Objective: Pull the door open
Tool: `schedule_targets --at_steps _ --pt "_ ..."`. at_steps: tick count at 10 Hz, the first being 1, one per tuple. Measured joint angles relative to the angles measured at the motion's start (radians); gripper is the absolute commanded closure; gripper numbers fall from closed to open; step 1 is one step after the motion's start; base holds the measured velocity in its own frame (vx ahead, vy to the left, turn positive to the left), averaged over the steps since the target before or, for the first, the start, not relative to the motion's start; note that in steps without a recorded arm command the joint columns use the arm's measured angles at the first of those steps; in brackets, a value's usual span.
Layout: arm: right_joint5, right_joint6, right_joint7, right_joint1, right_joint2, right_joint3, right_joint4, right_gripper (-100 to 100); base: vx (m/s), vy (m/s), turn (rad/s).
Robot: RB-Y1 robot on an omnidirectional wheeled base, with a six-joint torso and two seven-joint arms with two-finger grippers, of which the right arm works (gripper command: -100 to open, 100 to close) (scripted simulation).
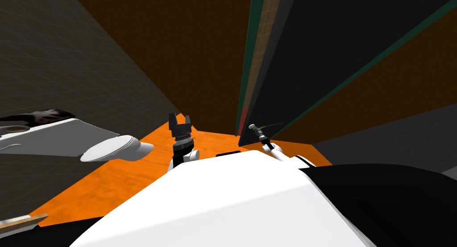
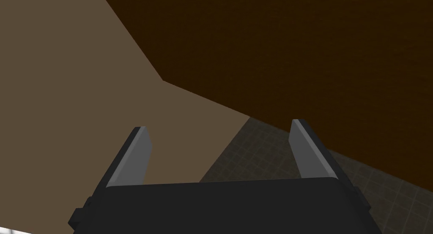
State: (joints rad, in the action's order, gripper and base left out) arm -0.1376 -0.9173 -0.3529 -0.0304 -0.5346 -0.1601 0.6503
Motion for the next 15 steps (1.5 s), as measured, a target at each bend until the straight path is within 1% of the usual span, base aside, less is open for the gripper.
schedule_targets --at_steps 2,3,4,5,6,7,9,11,12,13,14,15 --pt "0.004 -0.042 -0.022 0.011 -0.021 -0.019 -0.015 100 -0.194 -0.07 0.13" --pt "0.004 -0.055 -0.032 0.025 -0.035 -0.026 -0.004 100 -0.181 -0.08 0.102" --pt "0.008 -0.084 -0.044 0.023 -0.042 -0.038 -0.029 100 -0.117 -0.078 0.032" --pt "0.009 -0.095 -0.049 0.037 -0.045 -0.043 -0.021 100 -0.045 -0.026 -0.002" --pt "0.01 -0.095 -0.05 0.041 -0.043 -0.045 -0.02 100 -0.131 -0.07 0.202" --pt "0.008 -0.109 -0.055 0.047 -0.05 -0.049 -0.028 100 -0.174 -0.105 0.198" --pt "0.006 -0.152 -0.067 0.053 -0.063 -0.059 -0.049 100 -0.197 -0.08 0.159" --pt "0.003 -0.184 -0.077 0.065 -0.079 -0.069 -0.058 100 -0.187 -0.072 0.145" --pt "0.002 -0.201 -0.082 0.08 -0.087 -0.074 -0.059 100 -0.145 -0.079 0.115" --pt "0.001 -0.219 -0.086 0.087 -0.091 -0.079 -0.069 100 -0.17 -0.069 0.157" --pt "-0.001 -0.233 -0.091 0.1 -0.101 -0.083 -0.066 100 -0.195 -0.078 0.159" --pt "-0.002 -0.249 -0.095 0.102 -0.106 -0.088 -0.075 100 -0.156 -0.072 0.097"
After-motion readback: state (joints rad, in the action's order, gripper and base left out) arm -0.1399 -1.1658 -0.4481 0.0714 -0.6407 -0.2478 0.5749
